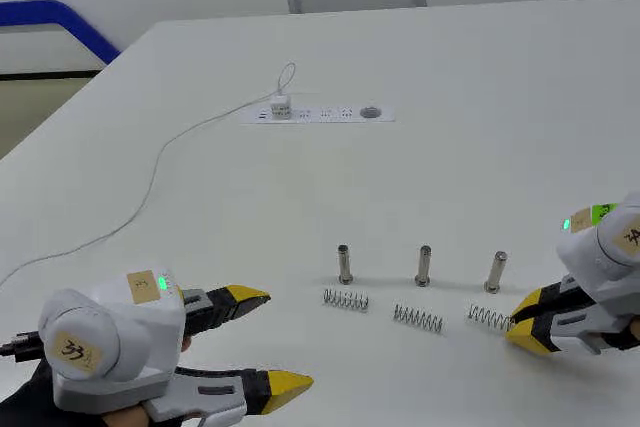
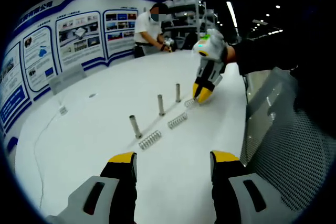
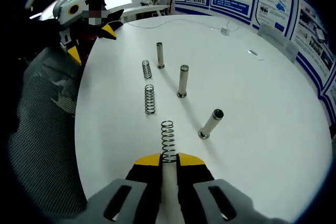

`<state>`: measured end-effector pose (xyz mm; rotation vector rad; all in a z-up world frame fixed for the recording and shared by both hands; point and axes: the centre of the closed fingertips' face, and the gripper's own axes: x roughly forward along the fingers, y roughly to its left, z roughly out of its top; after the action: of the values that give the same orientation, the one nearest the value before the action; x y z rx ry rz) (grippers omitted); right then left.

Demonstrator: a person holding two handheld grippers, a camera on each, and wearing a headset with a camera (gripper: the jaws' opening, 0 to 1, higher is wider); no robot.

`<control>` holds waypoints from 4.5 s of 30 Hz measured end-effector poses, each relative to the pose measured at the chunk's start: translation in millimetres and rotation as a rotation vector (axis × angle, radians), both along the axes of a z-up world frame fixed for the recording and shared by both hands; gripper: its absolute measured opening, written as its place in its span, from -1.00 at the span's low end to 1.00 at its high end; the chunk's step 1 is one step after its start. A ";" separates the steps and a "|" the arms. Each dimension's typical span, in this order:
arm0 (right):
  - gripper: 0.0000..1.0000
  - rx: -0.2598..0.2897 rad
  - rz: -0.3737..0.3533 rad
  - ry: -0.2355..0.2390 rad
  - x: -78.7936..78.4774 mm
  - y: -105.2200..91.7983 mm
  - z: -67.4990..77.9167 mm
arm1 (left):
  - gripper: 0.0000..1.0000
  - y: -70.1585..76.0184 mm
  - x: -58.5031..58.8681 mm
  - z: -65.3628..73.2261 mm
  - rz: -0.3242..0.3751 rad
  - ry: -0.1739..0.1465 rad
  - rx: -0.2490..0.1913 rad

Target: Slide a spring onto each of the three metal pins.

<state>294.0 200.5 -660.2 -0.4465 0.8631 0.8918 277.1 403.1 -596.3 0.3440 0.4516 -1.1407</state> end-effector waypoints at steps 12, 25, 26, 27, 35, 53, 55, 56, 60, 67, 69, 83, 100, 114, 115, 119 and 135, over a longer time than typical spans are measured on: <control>-0.78 0.024 0.058 -0.008 -7.3 17.7 24.6 | 0.12 -54.8 1.8 22.7 -0.146 -0.028 -0.047; -0.77 0.034 0.196 -0.027 -18.7 47.9 50.2 | -0.02 -94.5 7.3 13.4 -0.218 -0.042 -0.049; -0.77 0.037 0.206 -0.028 -20.1 49.9 52.1 | -0.04 -96.0 6.9 12.7 -0.220 -0.041 -0.050; -0.77 0.042 0.214 -0.029 -21.3 51.9 53.9 | -0.06 -97.3 6.1 12.3 -0.220 -0.041 -0.053; -0.77 0.048 0.297 -0.038 -30.3 65.0 59.9 | -0.24 -102.7 -4.2 3.4 -0.239 -0.060 -0.058; -0.77 0.002 0.435 -0.056 -42.6 80.0 57.1 | -0.71 -111.9 -23.6 0.9 -0.317 -0.072 -0.072; -0.77 -0.006 0.446 -0.057 -43.9 79.5 55.9 | -0.73 -112.5 -24.3 0.3 -0.321 -0.077 -0.068; -0.77 -0.009 0.448 -0.057 -44.4 79.2 55.4 | -0.75 -112.6 -24.4 0.1 -0.322 -0.077 -0.067; -0.77 -0.014 0.454 -0.058 -45.8 78.4 54.8 | -0.77 -113.3 -26.6 -0.5 -0.332 -0.078 -0.068; -0.69 0.008 0.437 -0.035 -48.2 76.3 48.4 | -0.78 -115.4 -29.9 2.2 -0.345 -0.080 -0.082; -0.68 0.000 0.436 -0.031 -48.7 75.1 45.2 | -0.79 -116.3 -31.2 3.6 -0.347 -0.078 -0.090; -0.76 0.097 0.405 -0.040 -50.2 85.4 71.3 | -0.79 -114.7 -30.1 -2.4 -0.329 -0.065 -0.076; -0.75 0.074 0.453 -0.071 -53.0 103.9 78.2 | -0.80 -115.8 -30.5 -1.0 -0.318 -0.049 -0.092; -0.76 0.041 0.429 -0.047 -45.7 94.9 81.4 | -0.60 -114.9 -25.6 -1.7 -0.285 -0.039 -0.102; -0.76 0.030 0.429 -0.047 -43.9 92.3 82.1 | -0.59 -114.4 -24.6 -1.2 -0.280 -0.038 -0.103; -0.76 -0.002 0.430 -0.040 -39.6 83.4 85.6 | -0.49 -113.5 -22.3 -0.1 -0.265 -0.035 -0.108; -0.76 -0.192 0.395 -0.028 2.1 27.4 103.7 | -0.12 -108.0 -11.5 -0.5 -0.203 -0.018 -0.113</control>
<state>296.1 227.9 -556.4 -0.8142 0.8523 1.1650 265.5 295.1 -596.8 0.3056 0.3401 -1.3538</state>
